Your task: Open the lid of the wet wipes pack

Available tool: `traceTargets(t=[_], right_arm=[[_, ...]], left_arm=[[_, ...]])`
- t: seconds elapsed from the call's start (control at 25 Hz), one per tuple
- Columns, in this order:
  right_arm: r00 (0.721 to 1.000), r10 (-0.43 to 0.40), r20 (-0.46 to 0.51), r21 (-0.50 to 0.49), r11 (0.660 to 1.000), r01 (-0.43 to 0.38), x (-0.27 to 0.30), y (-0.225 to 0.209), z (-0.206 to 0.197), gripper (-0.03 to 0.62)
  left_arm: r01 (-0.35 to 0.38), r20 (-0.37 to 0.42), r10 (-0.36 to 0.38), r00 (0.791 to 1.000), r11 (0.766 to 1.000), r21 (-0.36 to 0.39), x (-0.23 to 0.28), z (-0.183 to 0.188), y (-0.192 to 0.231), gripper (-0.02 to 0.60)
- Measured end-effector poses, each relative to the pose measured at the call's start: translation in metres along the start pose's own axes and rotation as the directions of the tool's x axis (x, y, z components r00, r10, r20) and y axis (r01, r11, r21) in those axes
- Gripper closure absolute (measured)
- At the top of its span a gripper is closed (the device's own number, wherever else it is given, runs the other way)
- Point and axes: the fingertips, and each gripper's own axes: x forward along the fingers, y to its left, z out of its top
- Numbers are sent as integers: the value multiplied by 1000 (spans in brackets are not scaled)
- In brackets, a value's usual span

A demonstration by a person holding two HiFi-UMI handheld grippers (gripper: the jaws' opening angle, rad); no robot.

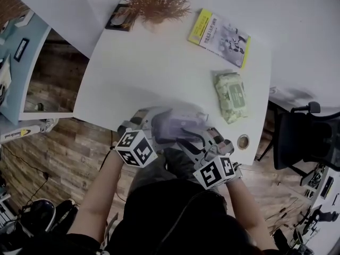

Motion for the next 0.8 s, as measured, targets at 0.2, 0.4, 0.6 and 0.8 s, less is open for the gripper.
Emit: traceTargets(t=[0.2,0.4,0.6,0.8], right_arm=[[1000,3,9,9,1000,-3,4,-12,-2,419],[999,39,11,-5,999,-39,9,-21,-3,424],[999,50,14,-62,997,-49,11,-27,-3,411],[998,55,30,-15,998,-54,13,-39,-7,399]], left_arm=[[-42,15,42,999,999,-22,1,-1,11,135],[-34,23,35,999,999,-29,4,-1,22,137],[-39,38,40,998,998,-38,6,-1,27,137],[-74,55,78,995,994,-78,8,-1,37,137]])
